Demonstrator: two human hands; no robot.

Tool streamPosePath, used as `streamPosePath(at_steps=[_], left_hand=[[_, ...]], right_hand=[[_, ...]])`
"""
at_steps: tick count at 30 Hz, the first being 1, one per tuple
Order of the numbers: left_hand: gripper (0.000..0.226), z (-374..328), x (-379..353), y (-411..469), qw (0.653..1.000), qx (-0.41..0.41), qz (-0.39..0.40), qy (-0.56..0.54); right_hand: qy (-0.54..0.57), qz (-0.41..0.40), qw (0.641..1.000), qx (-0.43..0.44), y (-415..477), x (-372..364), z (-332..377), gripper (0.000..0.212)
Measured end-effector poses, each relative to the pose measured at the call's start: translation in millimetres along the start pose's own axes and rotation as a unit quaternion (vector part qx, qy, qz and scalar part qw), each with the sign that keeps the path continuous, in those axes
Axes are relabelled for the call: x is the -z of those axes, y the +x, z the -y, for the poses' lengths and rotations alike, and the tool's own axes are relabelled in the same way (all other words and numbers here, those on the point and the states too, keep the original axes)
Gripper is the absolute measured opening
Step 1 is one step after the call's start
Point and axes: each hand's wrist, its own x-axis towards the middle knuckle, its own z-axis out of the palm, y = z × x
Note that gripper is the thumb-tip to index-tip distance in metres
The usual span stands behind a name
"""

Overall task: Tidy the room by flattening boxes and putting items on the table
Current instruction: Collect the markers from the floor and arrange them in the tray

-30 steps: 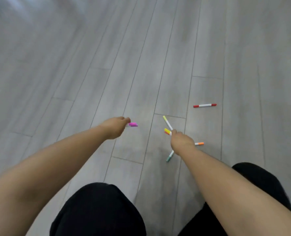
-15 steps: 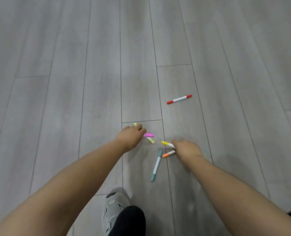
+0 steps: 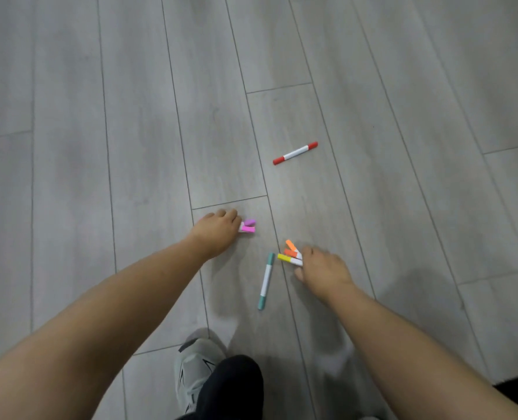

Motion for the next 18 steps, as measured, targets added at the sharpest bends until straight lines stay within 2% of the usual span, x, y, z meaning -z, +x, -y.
streamPosePath(at_steps=[2,5,9,12,18], left_hand=[[0.031,-3.0,-1.4,-5.1,0.999,0.030,0.005,-0.016],[0.028,-8.1,-3.3,-16.8,0.998,0.053,-0.003,-0.033],[0.027,-11.3,-10.2,-36.5,0.996,0.089,-0.008,-0.029],[0.028,-15.4,-9.6,-45.4,0.990,0.118,0.021,-0.078],[0.029,-20.8,-6.1,-51.1,0.983,0.145,0.014,-0.114]], right_hand=[[0.059,0.014,0.998,-0.026,-5.4,-2.6,9.4,0.037],[0.105,0.036,0.992,-0.057,-8.7,-8.3,28.0,0.027],[0.181,0.025,0.977,-0.110,-10.6,-13.7,55.2,0.023],[0.232,0.022,0.960,-0.156,-8.4,-15.8,73.5,0.035],[0.197,0.026,0.962,-0.189,-7.5,-27.1,87.0,0.025]])
